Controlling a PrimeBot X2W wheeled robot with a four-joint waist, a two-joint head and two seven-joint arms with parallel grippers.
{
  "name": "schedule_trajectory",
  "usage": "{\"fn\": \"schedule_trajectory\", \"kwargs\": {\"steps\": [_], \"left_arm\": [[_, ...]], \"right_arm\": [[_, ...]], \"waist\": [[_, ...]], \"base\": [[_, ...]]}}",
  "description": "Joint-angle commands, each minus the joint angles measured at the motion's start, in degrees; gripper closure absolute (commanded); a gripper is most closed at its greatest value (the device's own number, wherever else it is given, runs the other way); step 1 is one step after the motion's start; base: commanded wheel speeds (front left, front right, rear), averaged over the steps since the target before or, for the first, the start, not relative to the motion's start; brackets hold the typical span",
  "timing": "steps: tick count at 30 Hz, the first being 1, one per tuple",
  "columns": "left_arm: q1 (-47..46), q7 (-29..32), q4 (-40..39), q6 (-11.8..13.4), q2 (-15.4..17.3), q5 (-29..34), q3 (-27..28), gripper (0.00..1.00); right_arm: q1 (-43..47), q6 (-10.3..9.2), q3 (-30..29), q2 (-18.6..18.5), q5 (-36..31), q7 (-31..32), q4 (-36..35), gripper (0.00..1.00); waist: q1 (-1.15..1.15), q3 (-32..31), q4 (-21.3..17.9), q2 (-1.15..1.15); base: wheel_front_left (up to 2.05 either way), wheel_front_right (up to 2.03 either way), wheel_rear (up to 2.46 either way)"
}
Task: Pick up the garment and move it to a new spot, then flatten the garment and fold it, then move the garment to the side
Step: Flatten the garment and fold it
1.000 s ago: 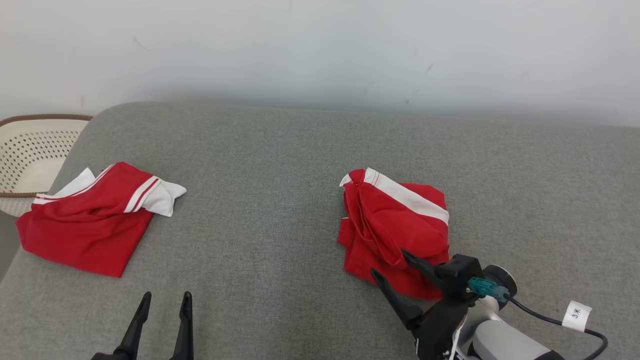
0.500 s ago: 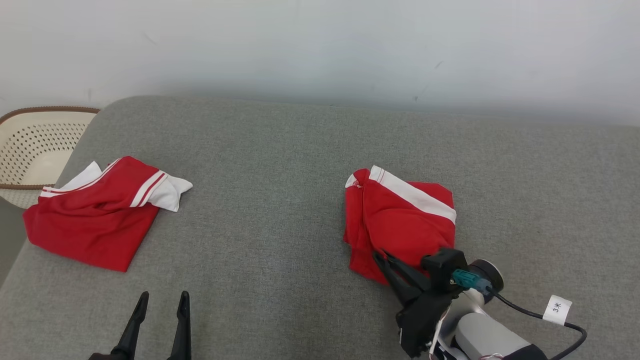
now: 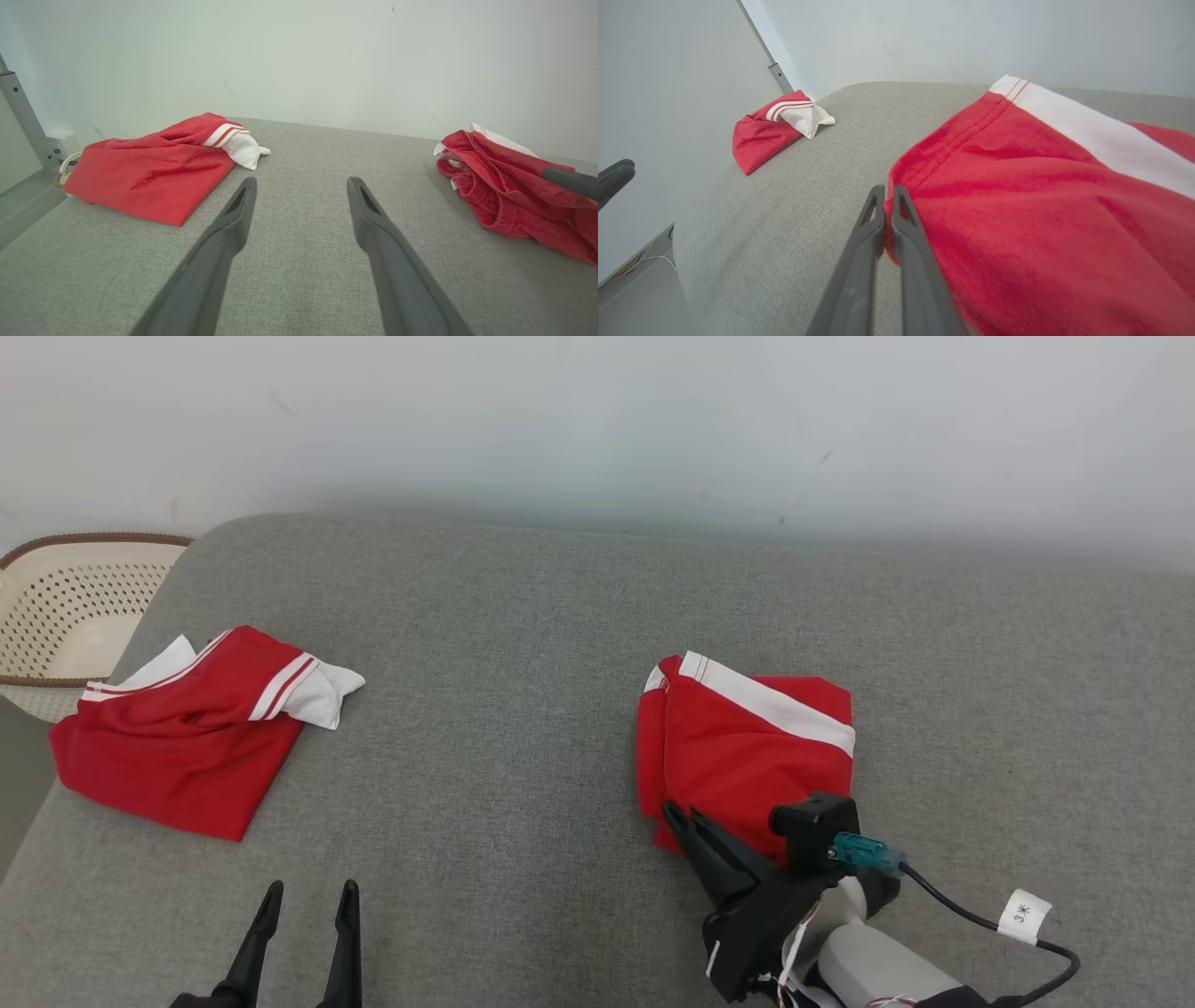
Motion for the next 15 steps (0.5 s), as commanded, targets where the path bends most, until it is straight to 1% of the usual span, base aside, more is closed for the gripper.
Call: {"fn": "schedule_trajectory", "kwargs": {"steps": [1, 4, 7, 8, 9, 10, 15], "left_arm": [[-0.3, -0.2, 0.1, 0.2, 0.0, -0.3, -0.1, 0.00], [-0.3, -0.2, 0.2, 0.2, 0.0, -0.3, -0.3, 0.00], [-0.4, -0.2, 0.3, 0.2, 0.0, -0.2, -0.5, 0.00], [-0.4, -0.2, 0.3, 0.2, 0.0, -0.2, -0.5, 0.00], [-0.4, -0.2, 0.3, 0.3, 0.0, -0.2, -0.5, 0.00], [-0.3, -0.2, 0.3, 0.3, 0.0, -0.1, -0.5, 0.00], [0.2, -0.2, 0.2, 0.3, 0.0, 0.2, -0.3, 0.00]], "right_arm": [[0.3, 0.00, -0.1, 1.2, 1.2, -0.3, 0.6, 1.00], [0.9, 0.00, 0.0, 2.8, 3.4, -0.4, 2.2, 1.00], [0.7, 0.00, 0.8, 3.7, 4.9, -0.6, 4.3, 0.99], [0.5, 0.00, 1.0, 4.0, 5.2, -0.7, 4.7, 0.53], [0.4, 0.01, 1.3, 4.3, 5.3, -1.0, 5.0, 0.19], [0.4, 0.01, 1.7, 4.4, 5.6, -1.1, 5.1, 0.00], [0.0, 0.00, 2.5, 2.7, 6.9, -1.9, 2.5, 0.00]], "waist": [[0.00, -0.1, 0.1, 0.00], [0.00, -0.2, 0.2, 0.00], [0.00, -0.3, 0.3, 0.00], [0.00, -0.3, 0.4, 0.00], [0.00, -0.4, 0.3, 0.00], [0.00, -0.5, 0.3, 0.00], [0.00, -0.7, -0.1, 0.00]], "base": [[0.00, 0.00, 0.00], [0.00, 0.00, 0.00], [0.00, 0.00, 0.00], [0.00, 0.00, 0.00], [0.00, 0.00, 0.00], [0.00, 0.00, 0.00], [0.00, 0.00, 0.00]]}}
